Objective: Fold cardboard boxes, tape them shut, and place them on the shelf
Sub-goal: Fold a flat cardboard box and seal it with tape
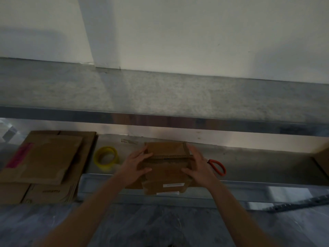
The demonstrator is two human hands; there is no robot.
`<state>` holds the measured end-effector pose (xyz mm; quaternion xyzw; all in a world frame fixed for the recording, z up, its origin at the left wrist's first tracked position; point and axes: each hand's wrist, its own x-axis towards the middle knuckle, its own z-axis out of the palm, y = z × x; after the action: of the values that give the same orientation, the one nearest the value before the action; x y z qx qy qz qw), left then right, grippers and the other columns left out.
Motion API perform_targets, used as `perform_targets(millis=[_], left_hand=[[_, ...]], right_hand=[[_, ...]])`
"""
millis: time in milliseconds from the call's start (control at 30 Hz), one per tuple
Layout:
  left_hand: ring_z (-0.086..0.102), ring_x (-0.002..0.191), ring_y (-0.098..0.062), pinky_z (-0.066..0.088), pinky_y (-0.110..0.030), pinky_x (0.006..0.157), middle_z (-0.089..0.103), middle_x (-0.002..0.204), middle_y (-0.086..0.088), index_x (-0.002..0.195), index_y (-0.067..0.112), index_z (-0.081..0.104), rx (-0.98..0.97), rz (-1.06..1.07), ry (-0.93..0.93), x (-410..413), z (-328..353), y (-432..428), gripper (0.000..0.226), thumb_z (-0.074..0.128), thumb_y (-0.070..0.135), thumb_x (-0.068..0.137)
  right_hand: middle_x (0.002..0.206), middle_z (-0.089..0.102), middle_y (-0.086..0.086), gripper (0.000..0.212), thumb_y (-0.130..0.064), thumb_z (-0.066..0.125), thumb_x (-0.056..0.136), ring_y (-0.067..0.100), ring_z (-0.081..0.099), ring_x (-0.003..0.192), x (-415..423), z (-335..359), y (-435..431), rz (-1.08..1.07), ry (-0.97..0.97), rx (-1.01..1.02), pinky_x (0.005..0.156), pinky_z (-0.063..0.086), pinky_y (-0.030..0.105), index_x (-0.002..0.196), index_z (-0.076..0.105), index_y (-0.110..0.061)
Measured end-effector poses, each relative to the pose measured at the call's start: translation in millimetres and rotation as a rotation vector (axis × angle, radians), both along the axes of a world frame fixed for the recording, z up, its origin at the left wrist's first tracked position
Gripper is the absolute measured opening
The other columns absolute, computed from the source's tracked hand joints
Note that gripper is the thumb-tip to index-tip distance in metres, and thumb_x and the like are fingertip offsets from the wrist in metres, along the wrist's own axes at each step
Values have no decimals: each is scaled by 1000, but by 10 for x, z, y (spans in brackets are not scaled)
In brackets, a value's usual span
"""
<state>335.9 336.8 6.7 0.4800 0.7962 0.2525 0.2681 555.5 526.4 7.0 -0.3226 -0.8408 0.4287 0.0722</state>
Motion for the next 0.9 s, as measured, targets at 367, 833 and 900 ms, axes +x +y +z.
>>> perform_targets(millis=[367,833,900], left_hand=[[11,144,-8,12,-29,117,7,158,19,151,31,22,-88,-40,200,208,-67,9,110,5,95,62],[-5,148,-17,2,-37,121,-4,161,7,154,26,1,-158,-64,584,222,324,82,77,6,67,88],[-3,148,-18,-1,-36,118,-1,161,5,154,25,3,-140,-62,657,134,401,-39,79,-1,67,87]], right_hand=[[163,4,-13,85,-79,20,81,20,11,149,68,-94,-163,77,-241,238,120,20,40,154,18,-36],[162,20,4,71,-60,11,92,29,5,151,-184,324,-380,151,-214,621,122,4,50,154,26,-26],[160,27,6,64,-54,19,97,30,13,150,-324,437,-528,203,-167,708,120,1,48,153,30,-24]])
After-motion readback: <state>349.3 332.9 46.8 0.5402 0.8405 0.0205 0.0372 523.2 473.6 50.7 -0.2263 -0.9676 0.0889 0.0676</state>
